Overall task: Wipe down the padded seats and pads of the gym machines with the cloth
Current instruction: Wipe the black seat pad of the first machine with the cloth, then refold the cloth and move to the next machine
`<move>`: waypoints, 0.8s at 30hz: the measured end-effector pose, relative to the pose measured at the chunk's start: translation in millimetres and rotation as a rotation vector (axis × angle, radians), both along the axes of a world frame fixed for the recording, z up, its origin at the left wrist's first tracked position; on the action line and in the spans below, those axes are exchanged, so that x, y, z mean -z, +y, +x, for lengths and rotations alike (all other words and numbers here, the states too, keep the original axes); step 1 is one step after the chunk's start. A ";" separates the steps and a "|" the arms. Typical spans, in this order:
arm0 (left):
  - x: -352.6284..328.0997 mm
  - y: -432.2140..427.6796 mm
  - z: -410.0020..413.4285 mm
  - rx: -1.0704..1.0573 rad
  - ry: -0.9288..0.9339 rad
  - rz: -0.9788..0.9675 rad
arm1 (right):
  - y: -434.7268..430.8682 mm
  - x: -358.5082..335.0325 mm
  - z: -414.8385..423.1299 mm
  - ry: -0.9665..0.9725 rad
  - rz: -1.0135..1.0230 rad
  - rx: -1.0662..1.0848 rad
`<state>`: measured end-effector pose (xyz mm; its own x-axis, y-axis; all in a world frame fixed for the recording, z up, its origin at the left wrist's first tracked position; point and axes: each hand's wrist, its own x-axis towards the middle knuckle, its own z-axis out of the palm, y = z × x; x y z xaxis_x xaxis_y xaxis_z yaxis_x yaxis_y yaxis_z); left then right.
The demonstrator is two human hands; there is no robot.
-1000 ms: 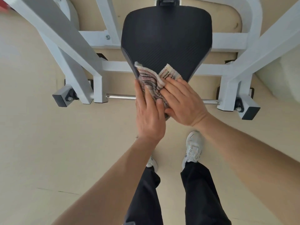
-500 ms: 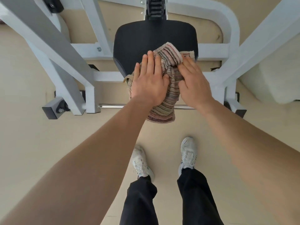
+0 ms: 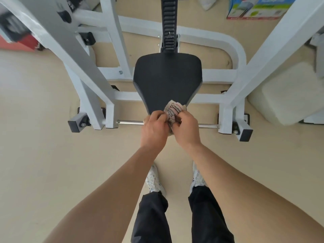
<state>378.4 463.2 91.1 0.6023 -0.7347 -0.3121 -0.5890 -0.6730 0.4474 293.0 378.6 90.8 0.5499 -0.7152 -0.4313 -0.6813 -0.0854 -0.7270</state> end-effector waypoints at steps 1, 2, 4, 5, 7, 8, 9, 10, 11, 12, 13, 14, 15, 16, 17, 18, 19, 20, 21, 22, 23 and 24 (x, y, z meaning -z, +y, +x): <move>-9.3 -2.3 -2.7 -0.085 0.081 0.007 | -4.6 -10.2 1.7 -0.001 0.068 0.037; -21.3 -5.5 -5.6 -0.161 0.157 0.019 | -9.7 -21.2 2.1 0.002 0.131 0.061; -49.0 -11.7 -11.9 -0.302 0.305 0.013 | -20.1 -45.0 -1.3 0.016 0.193 0.068; -63.7 -13.8 -16.1 -0.370 0.395 -0.008 | -24.1 -57.0 -4.8 0.019 0.204 0.063; -98.4 -18.6 -24.7 -0.451 0.543 -0.042 | -31.6 -84.7 -15.2 0.022 0.207 0.046; -117.0 -20.1 -29.0 -0.467 0.588 -0.046 | -35.3 -100.3 -21.3 0.023 0.209 0.031; -136.1 -20.7 -34.0 -0.473 0.623 -0.047 | -38.8 -117.2 -28.0 0.028 0.221 0.017; -155.7 -20.2 -39.4 -0.474 0.651 -0.034 | -42.0 -135.4 -36.0 0.028 0.241 0.001; -173.5 -19.3 -44.6 -0.470 0.667 -0.012 | -45.5 -155.4 -44.1 0.032 0.260 -0.027; -193.7 -18.3 -50.2 -0.463 0.679 0.017 | -48.6 -174.7 -52.2 0.039 0.284 -0.062; -211.6 -16.0 -55.8 -0.449 0.689 0.044 | -50.8 -193.9 -60.3 0.060 0.306 -0.102; -231.4 -13.6 -61.8 -0.429 0.690 0.060 | -52.5 -212.5 -68.2 0.078 0.318 -0.143; -248.3 -10.2 -66.8 -0.419 0.678 0.049 | -54.0 -231.7 -76.0 0.102 0.313 -0.184; -268.5 -7.3 -72.2 -0.421 0.669 0.025 | -55.9 -250.6 -83.7 0.115 0.291 -0.220; -283.8 -4.0 -76.4 -0.436 0.666 -0.005 | -57.1 -266.5 -89.6 0.134 0.259 -0.247; -300.3 -0.8 -80.4 -0.457 0.673 -0.027 | -58.6 -282.6 -95.8 0.145 0.222 -0.265; -319.1 1.7 -84.6 -0.484 0.680 -0.058 | -60.9 -302.1 -102.4 0.156 0.177 -0.286; -339.3 3.5 -89.4 -0.520 0.690 -0.096 | -62.4 -319.2 -108.8 0.162 0.145 -0.301; -357.3 5.6 -93.4 -0.555 0.697 -0.140 | -63.2 -336.9 -115.0 0.164 0.128 -0.311; -375.4 7.2 -97.8 -0.581 0.716 -0.174 | -63.9 -352.8 -120.8 0.150 0.120 -0.315; -391.5 10.1 -102.8 -0.585 0.721 -0.188 | -63.7 -367.3 -126.7 0.135 0.108 -0.316; -403.0 13.7 -107.4 -0.563 0.697 -0.183 | -62.7 -380.3 -132.7 0.117 0.086 -0.319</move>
